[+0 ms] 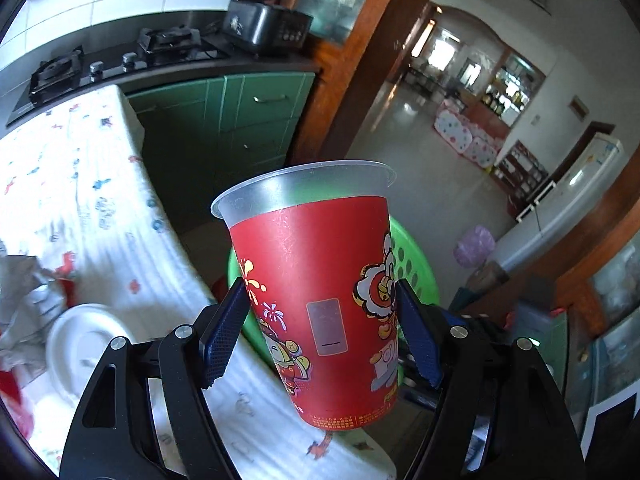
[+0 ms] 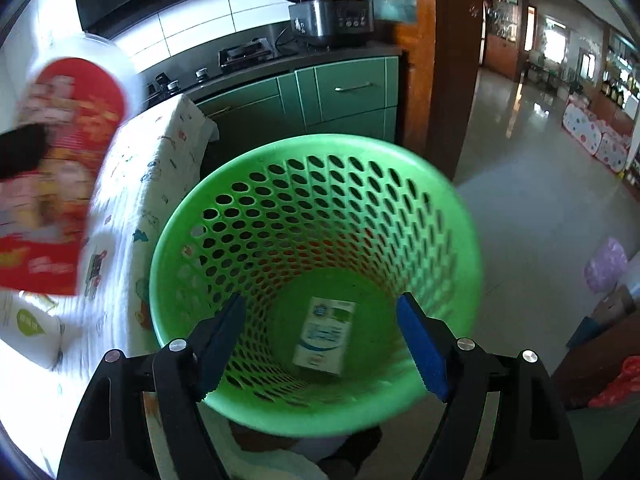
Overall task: Collect trash
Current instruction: 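Open the right gripper to drop the milk carton into the green basket, then open the left gripper to drop the red paper cup into the basket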
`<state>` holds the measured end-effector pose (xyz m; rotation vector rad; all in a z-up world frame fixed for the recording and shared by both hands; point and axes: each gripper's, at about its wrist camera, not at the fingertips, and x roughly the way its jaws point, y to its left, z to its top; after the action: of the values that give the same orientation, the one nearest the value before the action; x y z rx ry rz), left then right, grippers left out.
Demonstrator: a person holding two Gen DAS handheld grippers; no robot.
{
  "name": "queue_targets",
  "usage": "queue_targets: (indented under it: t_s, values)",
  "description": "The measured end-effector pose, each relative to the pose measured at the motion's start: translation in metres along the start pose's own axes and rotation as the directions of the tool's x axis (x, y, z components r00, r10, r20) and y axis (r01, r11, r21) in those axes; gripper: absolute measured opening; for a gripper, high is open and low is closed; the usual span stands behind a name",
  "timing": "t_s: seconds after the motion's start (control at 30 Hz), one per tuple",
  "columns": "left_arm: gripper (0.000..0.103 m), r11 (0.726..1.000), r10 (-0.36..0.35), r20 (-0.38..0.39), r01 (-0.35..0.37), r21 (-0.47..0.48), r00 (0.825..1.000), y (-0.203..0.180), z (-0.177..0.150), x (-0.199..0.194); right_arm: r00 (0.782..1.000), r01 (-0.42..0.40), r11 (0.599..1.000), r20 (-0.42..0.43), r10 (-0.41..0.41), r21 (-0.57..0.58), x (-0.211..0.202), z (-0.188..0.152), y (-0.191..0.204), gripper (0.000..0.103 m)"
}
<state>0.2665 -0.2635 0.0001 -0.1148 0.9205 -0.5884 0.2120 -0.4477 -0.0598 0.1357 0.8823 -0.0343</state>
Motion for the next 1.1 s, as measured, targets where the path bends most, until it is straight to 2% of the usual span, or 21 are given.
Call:
queue_targets:
  t_s: [0.2, 0.37, 0.57, 0.63, 0.9, 1.1]
  values:
    - [0.072, 0.999, 0.038, -0.063, -0.038, 0.004, 0.997, -0.008, -0.001, 0.042, 1.0, 0.012, 1.0, 0.024, -0.011, -0.007, -0.018, -0.015, -0.012, 0.075]
    - [0.072, 0.997, 0.07, -0.084, -0.068, 0.029, 0.994, -0.013, -0.002, 0.066, 0.999, -0.001, 1.0, 0.033, 0.001, 0.013, -0.024, -0.025, -0.019, 0.075]
    - [0.075, 0.997, 0.078, -0.093, -0.075, 0.035, 0.993, -0.015, -0.008, 0.072, 1.0, -0.017, 0.999, 0.026, 0.015, 0.041, -0.024, -0.033, -0.02, 0.075]
    - [0.079, 0.997, 0.077, -0.087, -0.075, 0.027, 0.993, -0.012, -0.008, 0.068, 0.999, -0.023, 0.999, 0.029, 0.022, 0.05, -0.026, -0.034, -0.02, 0.075]
    - [0.079, 0.997, 0.076, -0.033, -0.075, 0.033, 0.997, -0.015, -0.013, 0.033, 0.998, -0.028, 0.999, 0.049, 0.026, 0.04, -0.039, -0.033, -0.006, 0.075]
    - [0.079, 0.988, 0.13, 0.022, -0.132, 0.081, 0.991, -0.016, -0.027, -0.015, 0.996, -0.044, 0.999, 0.075, 0.043, 0.004, -0.057, -0.035, 0.015, 0.075]
